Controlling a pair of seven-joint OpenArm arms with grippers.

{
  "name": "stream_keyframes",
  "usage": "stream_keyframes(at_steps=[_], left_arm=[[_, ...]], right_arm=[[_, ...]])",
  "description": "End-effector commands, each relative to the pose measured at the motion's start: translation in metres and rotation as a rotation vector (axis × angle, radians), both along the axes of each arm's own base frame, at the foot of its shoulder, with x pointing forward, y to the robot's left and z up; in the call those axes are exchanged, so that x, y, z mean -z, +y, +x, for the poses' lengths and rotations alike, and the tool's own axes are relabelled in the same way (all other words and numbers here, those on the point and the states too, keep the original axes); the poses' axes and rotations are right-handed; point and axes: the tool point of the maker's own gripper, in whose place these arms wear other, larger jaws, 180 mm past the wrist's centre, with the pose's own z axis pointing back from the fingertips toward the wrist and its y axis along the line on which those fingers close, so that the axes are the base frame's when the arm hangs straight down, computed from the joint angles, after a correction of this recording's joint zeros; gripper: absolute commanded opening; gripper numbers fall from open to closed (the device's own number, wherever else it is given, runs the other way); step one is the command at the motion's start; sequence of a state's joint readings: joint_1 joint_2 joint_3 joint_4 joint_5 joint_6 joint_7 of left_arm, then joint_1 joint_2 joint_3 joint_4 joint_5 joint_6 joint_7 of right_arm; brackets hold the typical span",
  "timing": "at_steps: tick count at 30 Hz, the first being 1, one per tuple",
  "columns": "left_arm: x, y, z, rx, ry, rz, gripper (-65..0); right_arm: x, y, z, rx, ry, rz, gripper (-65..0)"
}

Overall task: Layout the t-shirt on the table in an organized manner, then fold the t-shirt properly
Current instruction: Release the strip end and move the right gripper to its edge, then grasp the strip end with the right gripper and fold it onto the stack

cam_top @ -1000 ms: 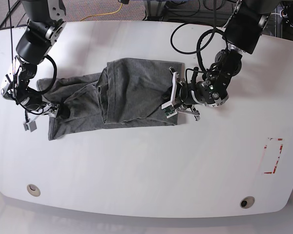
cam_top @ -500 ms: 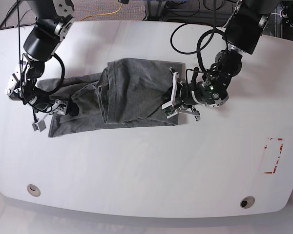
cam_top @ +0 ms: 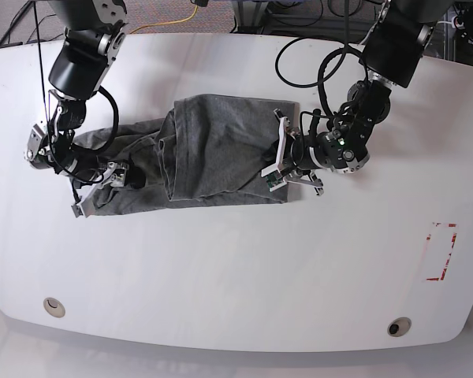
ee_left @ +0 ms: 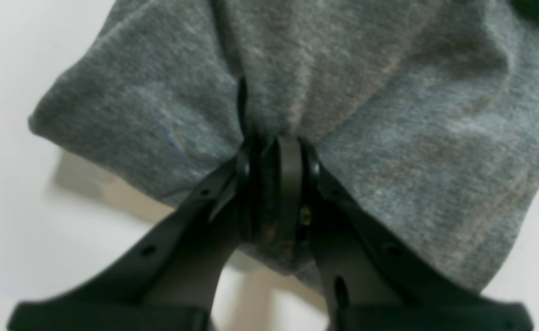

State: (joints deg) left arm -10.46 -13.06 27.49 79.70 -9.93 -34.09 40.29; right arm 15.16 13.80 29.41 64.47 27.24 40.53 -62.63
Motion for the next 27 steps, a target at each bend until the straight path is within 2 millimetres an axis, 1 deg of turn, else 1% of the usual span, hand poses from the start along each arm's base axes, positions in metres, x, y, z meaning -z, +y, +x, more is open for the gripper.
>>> stream_keyframes(at_steps=[1, 2, 3, 4, 6, 8, 9, 10, 11, 15, 17, 22, 24, 25, 27], left_arm=[[0.013, 0.026, -0.001, -0.015, 0.016, 0.133, -60.4], [0.013, 0.026, -0.001, -0.015, 0.016, 0.133, -60.4], [0.013, 0.026, -0.001, -0.015, 0.016, 0.133, -60.4], [0.014, 0.026, -0.001, -0.015, 0.017, 0.134, -60.4], [0.014, 0.026, -0.001, -0.015, 0.017, 0.134, -60.4], [0.014, 0.026, -0.001, -0.015, 0.017, 0.134, -60.4], [0.014, 0.026, -0.001, -0.015, 0.017, 0.135, -60.4], [0.014, 0.026, -0.001, -0.015, 0.017, 0.135, -60.4], [0.014, 0.026, -0.001, -0.015, 0.017, 0.135, -60.4], [0.014, 0.026, -0.001, -0.015, 0.019, 0.135, -60.4], [0.018, 0.028, -0.003, -0.019, 0.031, 0.14, -60.4], [0.027, 0.033, -0.007, -0.028, 0.06, 0.151, -60.4], [0.029, 0.034, -0.008, -0.03, 0.069, 0.154, -60.4], [0.029, 0.033, -0.008, -0.03, 0.069, 0.151, -60.4], [0.03, 0.033, -0.009, -0.029, 0.072, 0.152, -60.4]], right_arm=[[0.01, -0.004, -0.011, -0.016, 0.067, -0.035, -27.9], [0.009, -0.004, -0.011, -0.014, 0.064, -0.036, -34.6], [0.008, -0.005, -0.009, -0.012, 0.056, -0.037, -43.6], [0.008, -0.005, -0.008, -0.01, 0.052, -0.037, -49.9], [0.007, -0.006, -0.007, -0.01, 0.045, -0.044, -65.0], [0.005, -0.013, -0.007, -0.006, 0.043, -0.057, -65.0], [0.004, -0.015, -0.007, -0.005, 0.042, -0.061, -63.3], [0.003, -0.016, -0.006, -0.005, 0.039, -0.064, -63.1], [0.0, -0.017, -0.005, -0.006, 0.029, -0.07, -64.4], [-0.02, -0.022, 0.004, -0.015, -0.029, -0.12, -65.0], [-0.029, -0.025, 0.002, -0.03, -0.037, -0.157, -65.0], [-0.066, -0.03, -0.001, -0.069, -0.097, -0.276, -65.0], [-0.081, -0.031, -0.005, -0.087, -0.114, -0.337, -65.0], [-0.084, -0.031, -0.006, -0.091, -0.118, -0.348, -65.0], [-0.099, -0.026, -0.01, -0.104, -0.15, -0.389, -65.0]])
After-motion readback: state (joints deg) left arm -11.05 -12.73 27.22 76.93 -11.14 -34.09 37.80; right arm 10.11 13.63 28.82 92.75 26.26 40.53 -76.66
